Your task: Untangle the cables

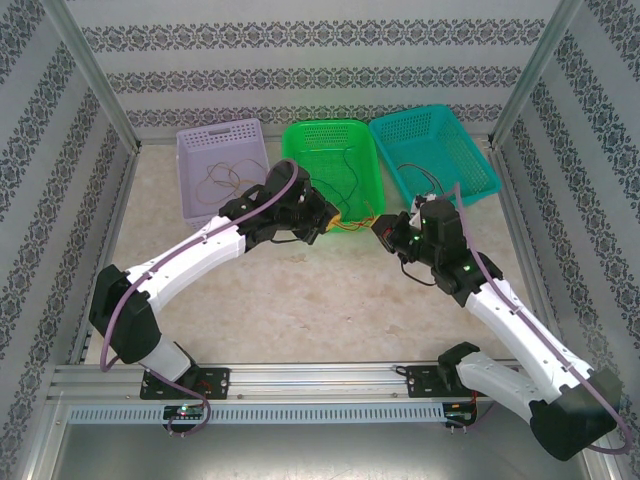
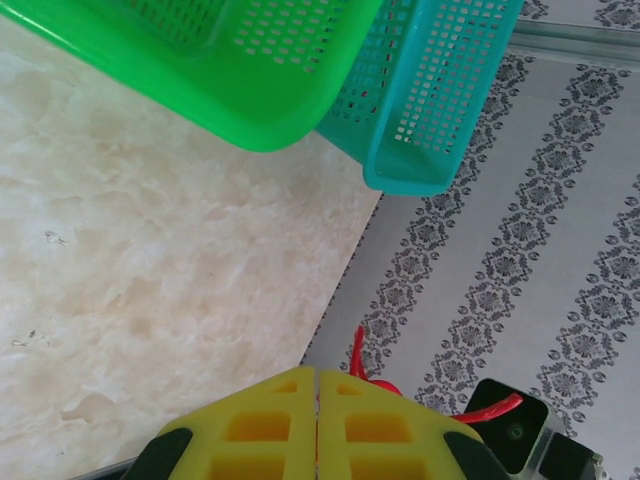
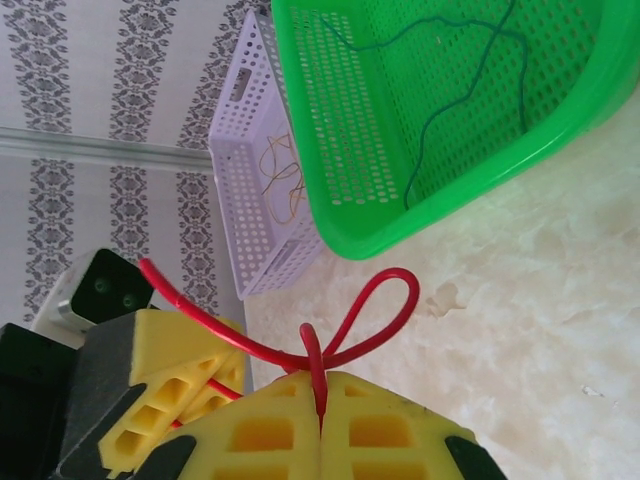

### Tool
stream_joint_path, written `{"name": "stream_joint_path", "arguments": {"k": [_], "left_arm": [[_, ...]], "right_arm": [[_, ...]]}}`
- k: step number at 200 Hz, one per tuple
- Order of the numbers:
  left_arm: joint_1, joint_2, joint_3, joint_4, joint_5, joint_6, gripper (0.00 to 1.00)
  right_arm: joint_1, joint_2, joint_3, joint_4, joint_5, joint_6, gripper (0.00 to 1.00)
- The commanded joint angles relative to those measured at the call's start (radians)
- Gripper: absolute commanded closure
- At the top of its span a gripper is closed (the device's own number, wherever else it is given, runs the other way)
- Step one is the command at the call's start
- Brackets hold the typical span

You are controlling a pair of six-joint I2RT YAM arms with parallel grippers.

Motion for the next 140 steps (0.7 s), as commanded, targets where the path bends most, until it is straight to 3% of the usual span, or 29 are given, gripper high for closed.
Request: {"name": "stream_joint_path", "arguments": {"k": [1, 27, 52, 93, 140], "left_arm": [[0.031, 0.013, 0.053, -0.05, -0.004, 0.054, 1.0], [0.072, 0.036, 0.13, -0.088, 0.007, 0.234, 1.0], [0.107, 0.096, 0.245, -0.163, 0.101, 0.457, 1.0], [0.109, 0.197, 0.483, -0.493, 0.156, 0.935, 1.0], [0.088, 0.145, 0.43, -0.544, 0.225, 1.23, 1.0]], "right_arm": [[-0.014, 0.013, 0.062, -0.09, -0.057, -0.09, 1.0], [-0.012, 0.071, 0.144, -0.286, -0.163, -0.266, 1.0], [-0.01, 0.096, 0.195, -0.437, -0.212, -0.409, 1.0], [-0.029, 0.193, 0.322, -0.715, -0.202, -0.713, 1.0], [-0.034, 0.281, 0.446, -0.832, -0.041, -0.951, 1.0]]}}
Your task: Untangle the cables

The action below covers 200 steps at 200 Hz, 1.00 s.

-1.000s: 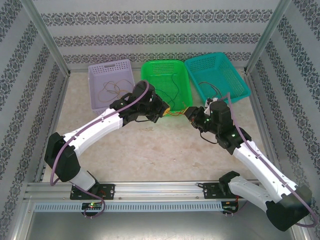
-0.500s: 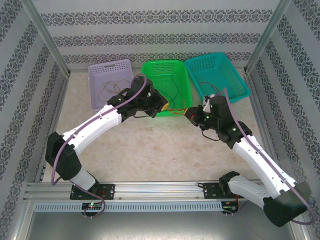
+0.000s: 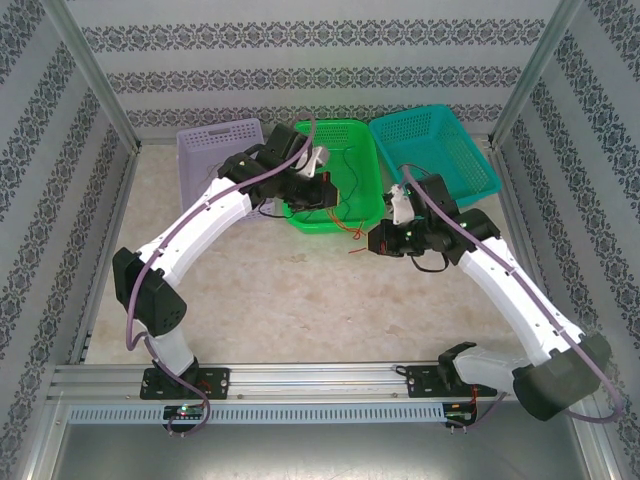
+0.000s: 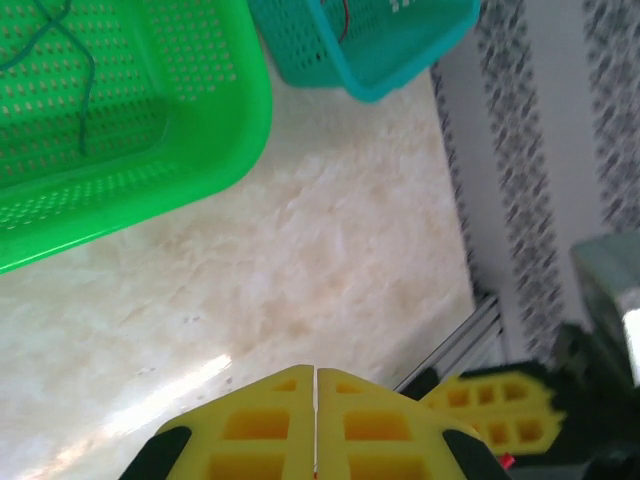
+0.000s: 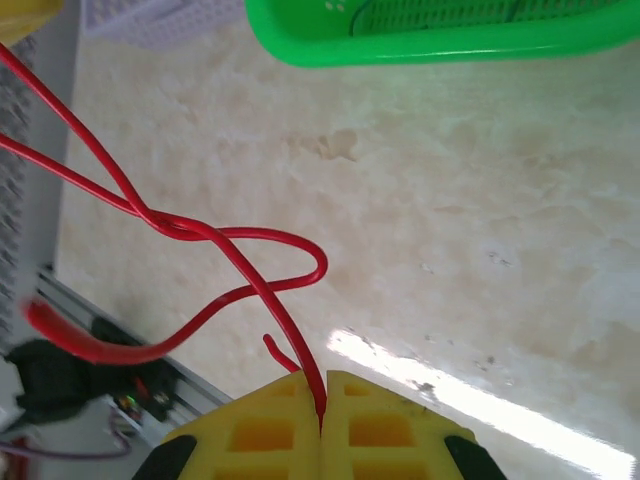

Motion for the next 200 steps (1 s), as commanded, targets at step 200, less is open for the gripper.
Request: {"name": "stream_joint_path", "arguments": {"k": [200], "left_arm": [[-0.11, -0.158, -0.19, -0.042, -0.185, 0.297, 1.0]], "right_arm": [[-0.034, 0.052, 0.21, -0.088, 0.08, -0.496, 1.0]]}}
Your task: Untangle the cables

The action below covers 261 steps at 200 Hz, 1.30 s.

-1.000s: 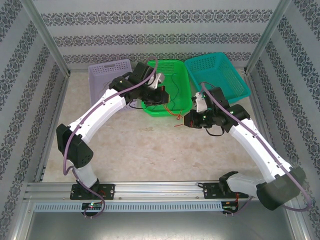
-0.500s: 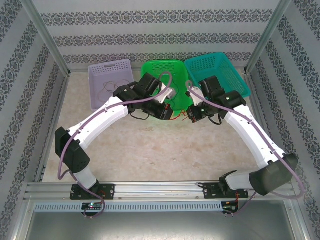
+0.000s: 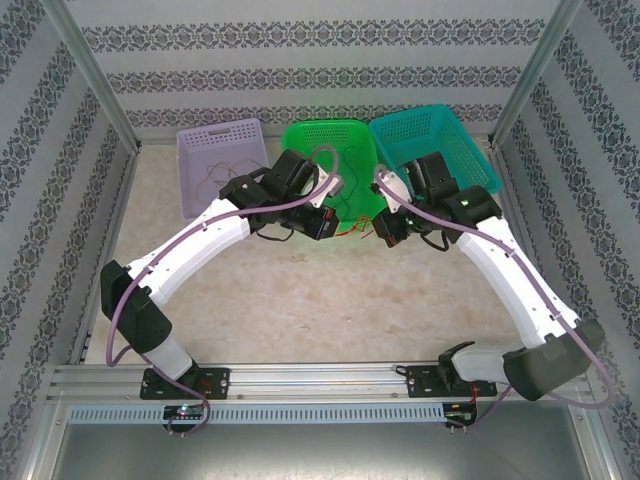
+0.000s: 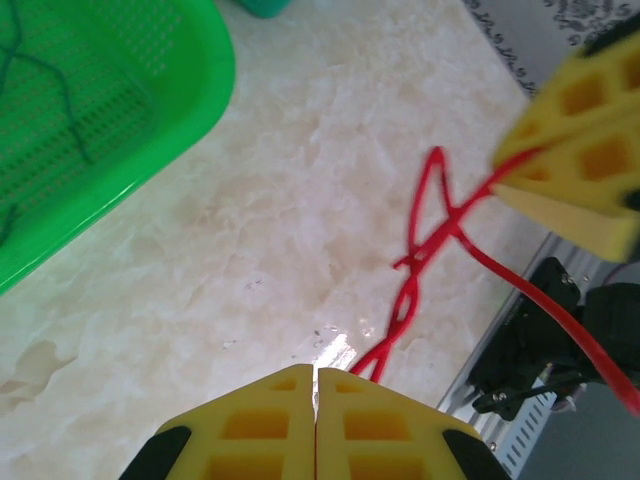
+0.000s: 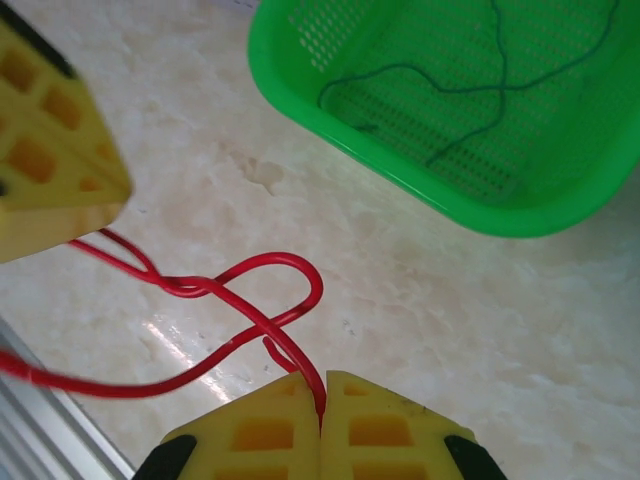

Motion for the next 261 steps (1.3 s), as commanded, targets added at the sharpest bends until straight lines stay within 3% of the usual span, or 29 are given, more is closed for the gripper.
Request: {"name": "stream_joint_path", "arguments": {"k": [1, 63, 93, 121, 145, 192, 221, 245, 261], "left_arm": [[-0.008, -0.039, -0.009, -0.065, -0.077, -0.027, 1.0], [-0.018, -0.007, 0.046, -0.097, -0.153, -0.025, 1.0], [-0.048, -0.009, 0.065, -0.082, -0.14, 0.012, 1.0], [-0.11, 0.046, 0.133, -0.216, -0.2, 0.125, 1.0], [-0.137, 0.038, 0.115, -0.222, -0.222, 0.17, 1.0], [-0.182, -0.021, 0.062, -0.179, -0.221, 0.254, 1.0], [-0.183, -0.035, 0.059, -0.166, -0.256, 0.239, 1.0], [-0.18, -0.059, 0.049, -0.127, -0.248, 0.204, 1.0], [-0.15, -0.036, 0.085, -0.153, -0.255, 0.11, 1.0]], "right_arm": [[-0.022, -0.031, 0.015, 0.004, -0.041, 0.026, 1.0], [0.019, -0.064, 0.029, -0.061, -0.082, 0.059, 1.0], [0.093, -0.07, 0.01, -0.06, 0.035, 0.045, 1.0], [0.063, -0.088, 0.033, -0.031, 0.122, 0.008, 1.0], [0.043, -0.051, 0.071, -0.055, 0.136, -0.055, 1.0], [0.004, -0.012, 0.085, -0.042, 0.095, -0.108, 1.0], [0.01, 0.013, 0.098, -0.042, -0.003, -0.101, 1.0], [-0.004, 0.023, 0.079, -0.04, -0.023, -0.029, 0.75], [-0.047, -0.007, 0.063, -0.019, -0.051, 0.088, 0.65]]}}
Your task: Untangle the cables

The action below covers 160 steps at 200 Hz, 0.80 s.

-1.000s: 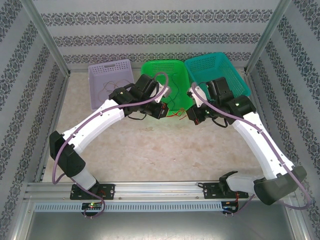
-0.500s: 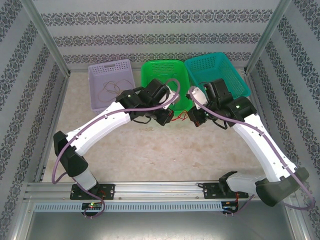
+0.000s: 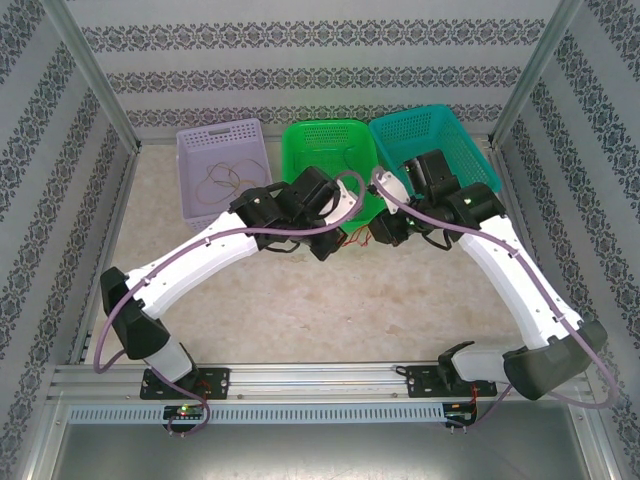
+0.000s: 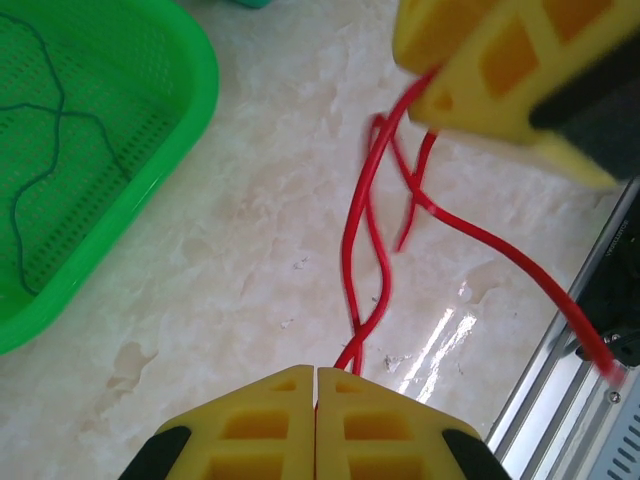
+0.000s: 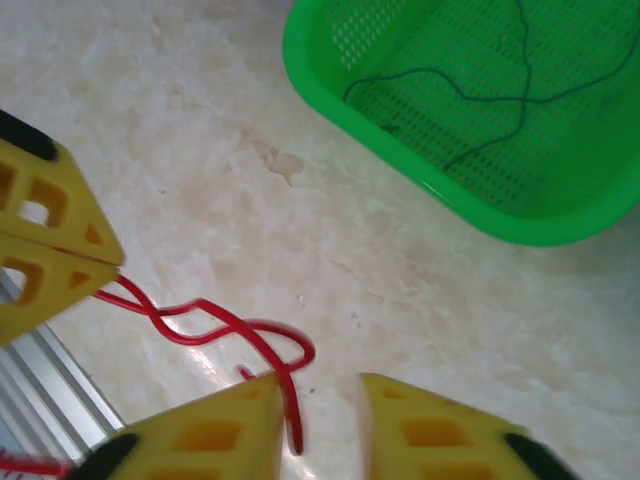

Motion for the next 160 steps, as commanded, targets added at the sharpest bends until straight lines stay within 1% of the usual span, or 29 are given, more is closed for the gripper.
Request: {"name": "stream_joint_path", "arguments": {"k": [1, 17, 36, 47, 57, 73, 81, 97, 109, 125, 160], "left_arm": [[0.018, -0.014, 0.025, -0.049, -0.014, -0.09, 1.0], [0.042, 0.008, 0.061, -0.069, -0.06, -0.21, 1.0], [0.041, -0.025, -0.005, 0.036, -0.1, -0.339, 1.0], [0.041, -0.036, -0.04, 0.09, -0.114, -0.395, 1.0], [0.041, -0.036, -0.051, 0.109, -0.147, -0.451, 1.0], [0.041, -0.039, -0.063, 0.144, -0.176, -0.521, 1.0], [0.041, -0.042, -0.069, 0.166, -0.181, -0.548, 1.0], [0.041, -0.047, -0.079, 0.203, -0.177, -0.578, 1.0], [0.04, -0.047, -0.084, 0.221, -0.167, -0.593, 1.0], [0.041, -0.046, -0.087, 0.238, -0.145, -0.608, 1.0], [0.041, -0.045, -0.107, 0.272, -0.12, -0.641, 1.0]], "right_arm": [[-0.057, -0.024, 0.003, 0.045, -0.039, 0.145, 0.65], [-0.114, -0.089, -0.024, 0.074, -0.066, 0.321, 0.6], [-0.178, -0.194, -0.097, 0.157, -0.153, 0.612, 0.58], [-0.182, -0.251, -0.157, 0.237, -0.19, 0.784, 0.57], [-0.179, -0.306, -0.221, 0.299, -0.196, 0.949, 0.58], [-0.172, -0.39, -0.342, 0.371, -0.169, 1.204, 0.59], [-0.163, -0.434, -0.42, 0.456, -0.16, 1.336, 0.6], [-0.126, -0.497, -0.54, 0.585, -0.1, 1.601, 0.6], [-0.078, -0.516, -0.591, 0.678, -0.029, 1.741, 0.6], [-0.008, -0.508, -0.603, 0.711, 0.078, 1.852, 0.59], [0.091, -0.45, -0.64, 0.85, 0.229, 2.045, 0.58]]}}
